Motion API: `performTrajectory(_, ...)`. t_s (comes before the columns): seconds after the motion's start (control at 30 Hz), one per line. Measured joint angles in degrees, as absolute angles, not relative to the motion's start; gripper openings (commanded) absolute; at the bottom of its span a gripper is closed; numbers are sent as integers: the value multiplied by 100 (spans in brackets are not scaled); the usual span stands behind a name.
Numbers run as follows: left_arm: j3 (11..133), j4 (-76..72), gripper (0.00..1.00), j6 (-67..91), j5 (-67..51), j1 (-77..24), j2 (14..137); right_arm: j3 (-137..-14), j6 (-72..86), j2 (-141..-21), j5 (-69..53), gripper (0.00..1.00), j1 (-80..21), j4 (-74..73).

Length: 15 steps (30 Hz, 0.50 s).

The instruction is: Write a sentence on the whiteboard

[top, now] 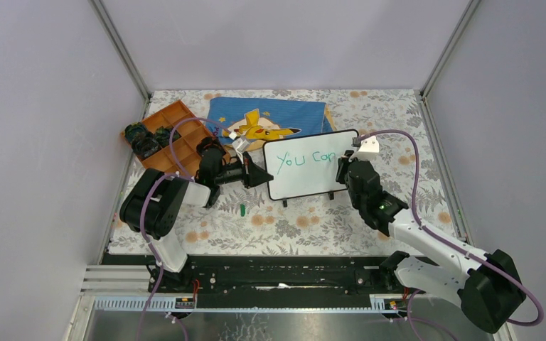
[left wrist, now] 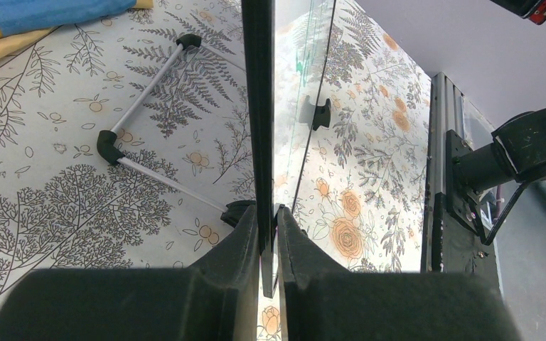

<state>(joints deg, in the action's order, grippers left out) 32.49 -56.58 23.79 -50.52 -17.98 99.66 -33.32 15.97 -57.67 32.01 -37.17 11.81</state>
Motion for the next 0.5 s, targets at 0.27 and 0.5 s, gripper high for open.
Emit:
performTrajectory(0.27, 3258, -5636, 0, 2379, -5052, -1798, 9966, -3201, 1680, -5682, 3186, 0, -3710, 1109)
performTrajectory(0.5, 3277, -5572, 0, 2364, -5052, -1798, 9957, -3188, 1765, -5590, 3181, 0, -3710, 882)
